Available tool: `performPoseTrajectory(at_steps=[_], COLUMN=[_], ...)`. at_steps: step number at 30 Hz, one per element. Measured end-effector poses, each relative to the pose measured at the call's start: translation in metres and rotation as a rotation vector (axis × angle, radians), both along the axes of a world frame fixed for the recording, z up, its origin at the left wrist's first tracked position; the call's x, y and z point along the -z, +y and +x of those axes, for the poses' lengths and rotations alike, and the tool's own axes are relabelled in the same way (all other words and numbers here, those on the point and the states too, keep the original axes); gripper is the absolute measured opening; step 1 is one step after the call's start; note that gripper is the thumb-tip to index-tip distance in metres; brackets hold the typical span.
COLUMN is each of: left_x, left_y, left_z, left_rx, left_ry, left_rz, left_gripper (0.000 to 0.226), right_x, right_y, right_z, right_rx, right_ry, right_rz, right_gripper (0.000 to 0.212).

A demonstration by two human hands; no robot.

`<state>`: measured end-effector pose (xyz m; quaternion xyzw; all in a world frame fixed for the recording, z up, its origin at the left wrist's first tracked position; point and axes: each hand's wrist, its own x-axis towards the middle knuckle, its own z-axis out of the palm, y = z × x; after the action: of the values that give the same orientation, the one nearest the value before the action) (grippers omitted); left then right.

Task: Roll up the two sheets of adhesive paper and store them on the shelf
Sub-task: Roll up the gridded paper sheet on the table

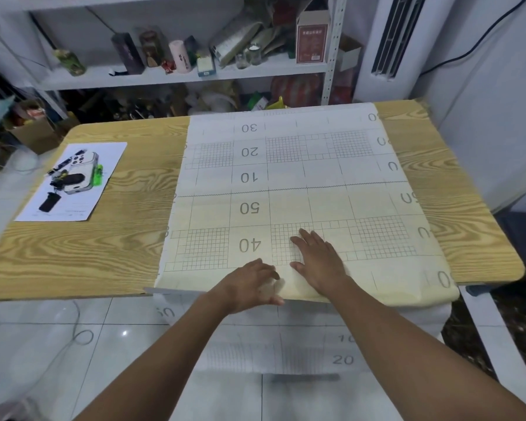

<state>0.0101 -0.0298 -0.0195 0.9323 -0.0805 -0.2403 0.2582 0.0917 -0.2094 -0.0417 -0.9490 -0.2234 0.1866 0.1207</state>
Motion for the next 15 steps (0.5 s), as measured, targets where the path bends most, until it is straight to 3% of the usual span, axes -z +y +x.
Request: performPoseTrajectory(at_steps=[7,15], left_x=[-0.004,-0.019], left_y=[0.001,0.003], left_z=[-0.003,0.013], left_rx=[-0.057,-0.134], left_ry=[-0.055,0.003], left_rz=[-0.003,0.011], left_gripper=[0.029,0.023], right_x=[-0.007,-0.029], right_y=[0.001,-0.019], right_z=[-0.006,-0.029], right_rx=[0.013,0.011], right_ry=[0.016,0.069], right_rz=[0.009,0.266], right_gripper=[0.055,0.037])
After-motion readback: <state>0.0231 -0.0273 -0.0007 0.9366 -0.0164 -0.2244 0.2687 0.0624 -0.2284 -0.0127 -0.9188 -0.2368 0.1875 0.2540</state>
